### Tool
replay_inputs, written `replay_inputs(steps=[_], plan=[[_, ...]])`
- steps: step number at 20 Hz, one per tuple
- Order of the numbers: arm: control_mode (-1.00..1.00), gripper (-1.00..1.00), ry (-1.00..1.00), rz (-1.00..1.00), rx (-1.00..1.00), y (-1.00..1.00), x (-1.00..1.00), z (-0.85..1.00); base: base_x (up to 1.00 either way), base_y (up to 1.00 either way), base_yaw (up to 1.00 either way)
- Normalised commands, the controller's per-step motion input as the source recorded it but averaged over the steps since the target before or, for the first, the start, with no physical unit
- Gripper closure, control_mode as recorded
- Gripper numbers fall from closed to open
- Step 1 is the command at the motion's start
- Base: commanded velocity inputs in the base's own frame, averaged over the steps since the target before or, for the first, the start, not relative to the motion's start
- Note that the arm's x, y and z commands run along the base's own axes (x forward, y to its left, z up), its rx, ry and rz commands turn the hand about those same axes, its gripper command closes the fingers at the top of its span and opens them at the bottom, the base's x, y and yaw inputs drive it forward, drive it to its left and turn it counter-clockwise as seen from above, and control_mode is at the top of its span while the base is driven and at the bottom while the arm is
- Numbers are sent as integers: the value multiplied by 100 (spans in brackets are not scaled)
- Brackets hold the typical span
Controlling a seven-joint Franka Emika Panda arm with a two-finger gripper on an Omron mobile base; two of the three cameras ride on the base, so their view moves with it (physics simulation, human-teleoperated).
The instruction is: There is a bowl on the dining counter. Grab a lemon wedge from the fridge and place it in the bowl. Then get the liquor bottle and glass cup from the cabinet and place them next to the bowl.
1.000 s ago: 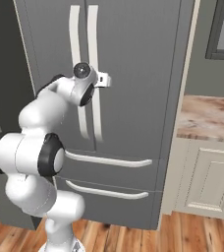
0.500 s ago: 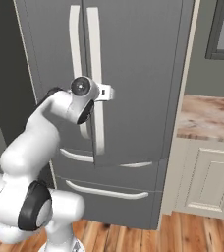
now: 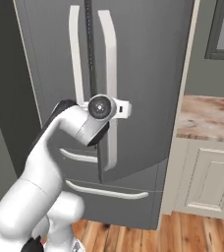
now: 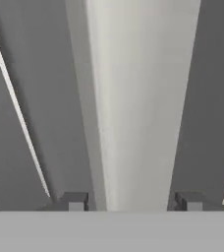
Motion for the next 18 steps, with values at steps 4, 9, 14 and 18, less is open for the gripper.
replay_inputs(steps=[4, 9, 14, 18], plan=[[-100, 100, 3, 0, 4, -39, -75, 12, 0, 0, 0], [-100, -100, 5, 0, -4, 4, -18, -5, 0, 0, 0], [-100, -100, -16, 0, -17, 23, -57, 13, 0, 0, 0], [-100, -100, -6, 0, -22, 35, -69, 48, 0, 0, 0]])
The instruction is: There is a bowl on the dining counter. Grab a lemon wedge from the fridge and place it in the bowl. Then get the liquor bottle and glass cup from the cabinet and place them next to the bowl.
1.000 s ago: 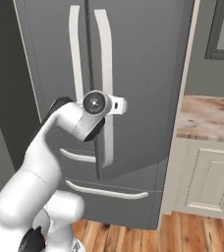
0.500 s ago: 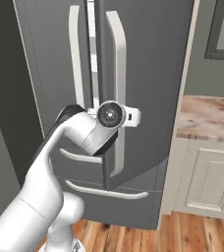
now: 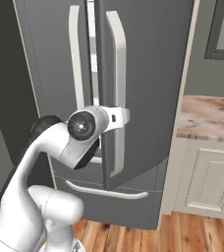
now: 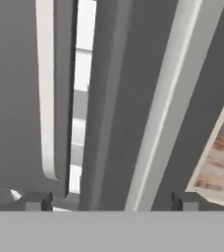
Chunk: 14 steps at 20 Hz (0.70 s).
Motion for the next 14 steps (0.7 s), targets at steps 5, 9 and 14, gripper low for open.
replay_inputs(steps=[5, 9, 14], plan=[[-100, -100, 3, 0, -26, 59, -33, 54, 0, 0, 0], [-100, -100, 16, 0, -27, 74, 18, 44, 0, 0, 0], [-100, -100, 22, -2, -30, 69, 62, 21, 0, 0, 0]])
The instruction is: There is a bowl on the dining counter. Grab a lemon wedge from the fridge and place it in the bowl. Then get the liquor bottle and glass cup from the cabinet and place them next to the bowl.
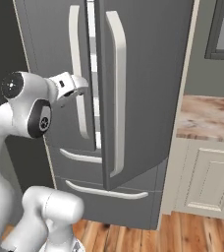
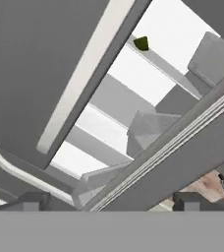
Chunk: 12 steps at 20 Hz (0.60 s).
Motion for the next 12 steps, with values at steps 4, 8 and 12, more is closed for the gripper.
replay_inputs(steps=[4, 8, 12], plan=[[-100, -100, 17, -14, -33, 41, 80, 1, 0, 0, 0], [-100, -100, 6, -15, -29, 14, 82, -5, 0, 0, 0], [-100, -100, 3, -6, -15, -8, 85, -4, 0, 0, 0]])
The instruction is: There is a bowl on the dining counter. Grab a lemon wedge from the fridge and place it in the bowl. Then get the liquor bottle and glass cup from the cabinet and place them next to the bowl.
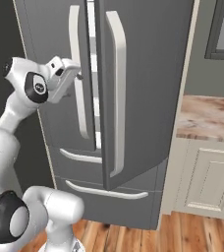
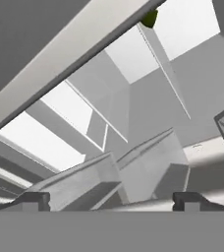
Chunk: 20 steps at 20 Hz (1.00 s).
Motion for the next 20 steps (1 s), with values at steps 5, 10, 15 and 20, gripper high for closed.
replay_inputs(steps=[5, 10, 15, 20], plan=[[-100, -100, 1, 0, -8, -28, 73, -11, 0, 0, 0], [-100, -100, 0, -5, -10, -32, 54, -15, 0, 0, 0], [-100, -100, 0, -10, -9, -44, 18, -8, 0, 0, 0], [-100, -100, 0, -17, -5, -52, -1, 0, 0, 0, 0]])
